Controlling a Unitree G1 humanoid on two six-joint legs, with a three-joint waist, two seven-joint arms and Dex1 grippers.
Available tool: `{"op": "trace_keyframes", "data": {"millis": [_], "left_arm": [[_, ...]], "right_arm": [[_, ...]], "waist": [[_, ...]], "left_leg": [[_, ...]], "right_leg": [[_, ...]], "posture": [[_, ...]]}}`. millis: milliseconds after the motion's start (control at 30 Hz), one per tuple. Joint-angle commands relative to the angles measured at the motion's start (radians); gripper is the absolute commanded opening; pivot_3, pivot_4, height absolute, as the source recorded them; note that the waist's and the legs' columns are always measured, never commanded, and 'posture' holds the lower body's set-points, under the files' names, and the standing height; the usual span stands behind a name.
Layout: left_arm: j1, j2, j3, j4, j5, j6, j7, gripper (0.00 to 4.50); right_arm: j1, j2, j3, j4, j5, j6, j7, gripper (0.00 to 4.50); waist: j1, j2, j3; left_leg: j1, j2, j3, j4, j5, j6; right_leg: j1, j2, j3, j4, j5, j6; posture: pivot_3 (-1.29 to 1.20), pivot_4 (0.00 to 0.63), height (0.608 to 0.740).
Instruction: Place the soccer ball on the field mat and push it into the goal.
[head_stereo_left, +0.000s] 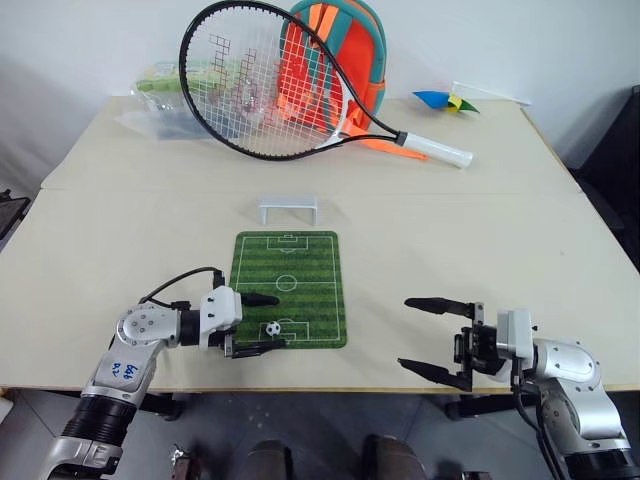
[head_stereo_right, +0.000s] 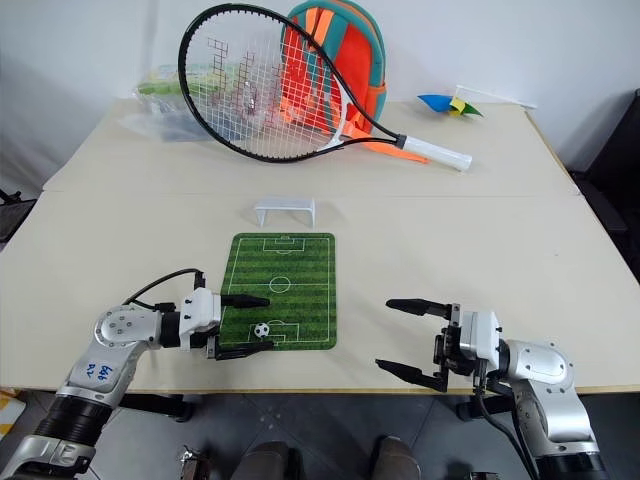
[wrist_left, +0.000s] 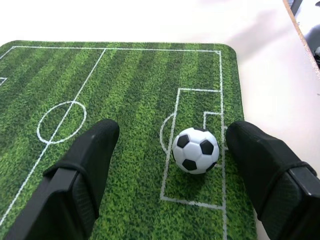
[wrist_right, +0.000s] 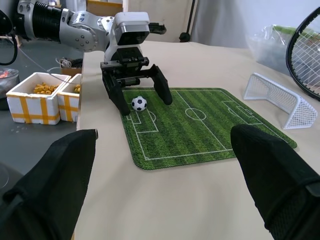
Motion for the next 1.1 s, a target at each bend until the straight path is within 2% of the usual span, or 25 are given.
{"op": "trace_keyframes", "data": {"millis": [33, 233, 367, 467, 600, 733, 833, 1100], "left_arm": [[0.011, -0.001, 0.048, -0.072, -0.074, -0.003, -0.022, 4.01], [0.072, 0.042, 0.128, -0.200, -0.187, 0.086, -0.045, 4.01], [0.184, 0.115, 0.232, -0.291, -0.258, 0.155, -0.060, 4.01], [0.306, 0.154, 0.315, -0.347, -0.309, 0.196, -0.083, 3.41], [0.472, 0.178, 0.375, -0.409, -0.325, 0.200, -0.136, 2.18], [0.567, 0.134, 0.334, -0.436, -0.296, 0.179, -0.132, 1.05], [0.548, 0.099, 0.280, -0.432, -0.263, 0.170, -0.101, 0.15], [0.402, 0.037, 0.159, -0.358, -0.193, 0.191, -0.036, 0.07]], "right_arm": [[-0.011, 0.008, 0.008, -0.008, 0.006, 0.004, 0.001, 4.50], [-0.031, 0.009, 0.012, -0.003, 0.011, 0.015, 0.002, 4.50], [-0.044, 0.004, 0.007, -0.008, 0.025, 0.017, 0.016, 4.50], [-0.049, 0.002, 0.001, -0.019, 0.037, 0.018, 0.023, 4.50], [-0.048, -0.003, -0.001, -0.026, 0.040, 0.001, 0.043, 4.50], [-0.048, 0.007, -0.005, -0.020, 0.044, -0.014, 0.057, 4.50], [-0.045, 0.008, -0.005, -0.018, 0.050, -0.019, 0.066, 4.50], [-0.038, -0.007, -0.005, -0.012, 0.056, -0.015, 0.107, 4.50]], "waist": [[0.000, 0.000, 0.000], [-0.001, 0.000, 0.000], [-0.006, 0.001, 0.001], [-0.009, 0.003, 0.002], [-0.006, 0.003, 0.002], [0.000, 0.004, 0.003], [0.002, 0.004, 0.003], [0.000, 0.005, 0.003]], "left_leg": [[0.000, 0.000, 0.000, 0.000, 0.000, 0.000], [0.000, 0.000, 0.000, 0.000, 0.000, 0.000], [0.000, 0.001, 0.000, 0.000, -0.001, 0.000], [0.000, 0.001, 0.000, -0.001, -0.001, 0.000], [0.000, 0.001, 0.000, -0.001, -0.003, 0.000], [-0.001, 0.001, 0.001, 0.000, -0.004, 0.001], [-0.001, 0.001, 0.001, 0.000, -0.004, 0.001], [-0.001, 0.001, 0.001, 0.001, -0.004, 0.001]], "right_leg": [[0.000, 0.000, 0.000, 0.000, 0.000, 0.000], [0.000, 0.000, 0.000, 0.000, 0.000, 0.000], [0.000, 0.000, 0.000, 0.000, 0.000, 0.000], [0.000, 0.000, 0.000, -0.001, 0.000, 0.000], [-0.001, 0.000, 0.000, -0.002, 0.000, 0.000], [-0.001, 0.000, 0.000, -0.003, 0.000, 0.000], [-0.001, 0.000, 0.000, -0.003, 0.000, 0.000], [0.000, 0.000, 0.001, -0.002, 0.000, 0.000]], "posture": [[0.00, 0.150, 0.740], [0.00, 0.150, 0.740], [0.00, 0.150, 0.740], [0.00, 0.150, 0.740], [0.00, 0.150, 0.740], [0.00, 0.150, 0.740], [0.00, 0.150, 0.740], [0.00, 0.150, 0.740]]}}
